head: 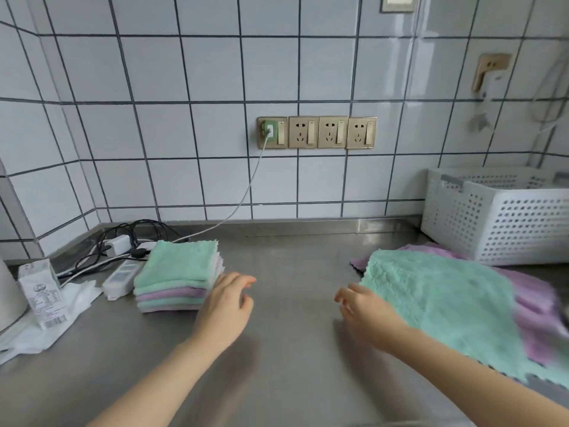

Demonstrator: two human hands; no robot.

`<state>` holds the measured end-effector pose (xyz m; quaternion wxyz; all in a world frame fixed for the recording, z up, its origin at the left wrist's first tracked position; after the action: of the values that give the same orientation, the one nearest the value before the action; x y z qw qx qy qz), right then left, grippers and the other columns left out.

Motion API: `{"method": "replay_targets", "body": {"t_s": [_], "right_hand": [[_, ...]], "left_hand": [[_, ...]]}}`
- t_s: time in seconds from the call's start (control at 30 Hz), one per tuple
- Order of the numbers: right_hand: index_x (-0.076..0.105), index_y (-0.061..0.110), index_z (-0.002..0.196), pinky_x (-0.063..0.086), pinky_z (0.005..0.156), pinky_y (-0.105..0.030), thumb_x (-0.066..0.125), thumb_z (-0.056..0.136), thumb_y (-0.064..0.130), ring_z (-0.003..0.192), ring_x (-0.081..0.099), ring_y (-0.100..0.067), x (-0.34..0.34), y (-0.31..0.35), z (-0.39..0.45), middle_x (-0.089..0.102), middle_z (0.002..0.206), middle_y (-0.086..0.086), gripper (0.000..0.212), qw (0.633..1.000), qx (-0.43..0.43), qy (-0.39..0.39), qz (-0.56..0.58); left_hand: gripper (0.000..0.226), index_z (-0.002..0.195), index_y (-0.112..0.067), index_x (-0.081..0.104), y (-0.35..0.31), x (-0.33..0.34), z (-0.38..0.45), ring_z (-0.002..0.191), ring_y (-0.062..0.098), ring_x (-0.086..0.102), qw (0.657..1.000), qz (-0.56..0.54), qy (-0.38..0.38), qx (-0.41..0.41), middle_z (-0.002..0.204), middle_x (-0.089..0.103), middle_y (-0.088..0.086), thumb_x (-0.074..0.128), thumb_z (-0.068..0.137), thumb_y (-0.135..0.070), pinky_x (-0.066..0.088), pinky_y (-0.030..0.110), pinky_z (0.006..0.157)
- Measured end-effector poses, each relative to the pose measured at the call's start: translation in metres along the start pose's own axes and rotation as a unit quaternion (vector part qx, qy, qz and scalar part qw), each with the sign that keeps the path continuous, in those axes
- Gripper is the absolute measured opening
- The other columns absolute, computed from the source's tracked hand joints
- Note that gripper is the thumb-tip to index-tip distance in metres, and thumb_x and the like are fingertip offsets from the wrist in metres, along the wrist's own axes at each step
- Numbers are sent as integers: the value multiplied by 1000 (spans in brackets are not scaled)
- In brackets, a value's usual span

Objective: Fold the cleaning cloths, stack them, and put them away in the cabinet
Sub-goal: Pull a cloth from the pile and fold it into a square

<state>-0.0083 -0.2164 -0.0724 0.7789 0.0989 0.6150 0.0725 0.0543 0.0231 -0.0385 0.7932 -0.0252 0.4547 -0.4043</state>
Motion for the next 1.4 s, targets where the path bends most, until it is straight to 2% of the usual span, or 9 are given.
{"method": "replay_targets", "body": {"t_s": [0.33,0.53,0.6,0.73,0.93,1.07,1.17,1.27,1.4], "right_hand": [[62,22,108,47,77,-30,55,89,49,104,53,-16,-53,-142,-98,55,106,6,33,994,52,-12,-99],[63,22,71,48,39,-30,72,73,40,65,62,-18,-67,-159,-134,56,72,6,20,980,2,-75,-186],[59,20,66,47,37,-31,57,78,35,60,60,-20,-68,-157,-137,54,68,4,19,972,-24,-95,-213],[55,20,62,40,33,-29,84,59,18,53,56,-18,-70,-159,-133,52,63,5,29,968,-18,-88,-233],[59,20,70,38,42,-30,78,32,0,59,54,-22,-78,-165,-120,52,68,3,47,961,26,-50,-272],[60,22,95,41,63,-31,61,78,10,92,60,-21,-103,-188,-112,62,94,3,21,958,131,-14,-255],[62,21,99,48,61,-32,55,88,12,83,63,-23,-149,-177,-103,64,95,1,16,963,158,-127,-175],[65,12,94,50,59,-33,57,90,6,54,60,-13,-173,-139,-101,67,82,-3,12,963,76,-258,-18],[64,10,99,44,74,-9,57,83,-11,78,60,-9,-182,-105,-99,66,95,2,27,956,-18,-286,57]], "left_hand": [[37,125,-13,58,-174,146,-26,121,13,45,959,-86,241,125,125,58,2,48,89,-12,30,18,102],[39,132,-8,52,-236,191,-28,133,17,36,937,-68,296,173,139,50,5,45,94,-14,23,27,114],[41,136,-8,49,-250,200,-29,137,17,32,934,-60,301,181,144,46,5,45,96,-17,19,27,117],[46,136,-14,48,-257,212,-27,131,21,40,941,-22,296,163,143,46,0,45,97,-36,30,32,110],[53,138,-18,43,-260,214,-19,120,23,47,943,52,281,169,135,50,-1,45,94,-48,40,38,99],[49,127,-20,54,-255,216,-10,112,21,49,952,37,267,143,122,56,-3,48,90,-52,42,35,91],[31,108,-16,61,-249,217,-4,102,19,49,957,3,270,102,108,55,0,54,90,-41,42,33,83],[13,93,-14,63,-226,212,11,88,20,55,968,-72,242,9,98,58,1,51,89,-16,46,31,75],[26,103,-13,68,-176,197,21,103,30,54,980,-17,198,29,108,63,8,45,90,-10,44,32,88]]}}
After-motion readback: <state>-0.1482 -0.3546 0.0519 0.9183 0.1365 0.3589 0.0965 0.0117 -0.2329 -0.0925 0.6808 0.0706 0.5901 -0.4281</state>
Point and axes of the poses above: each hand's wrist, its own z-axis towards the middle knuckle, its own x-axis out of the palm, y = z × x, the point moved 10 cm from there along z, towards the middle knuckle
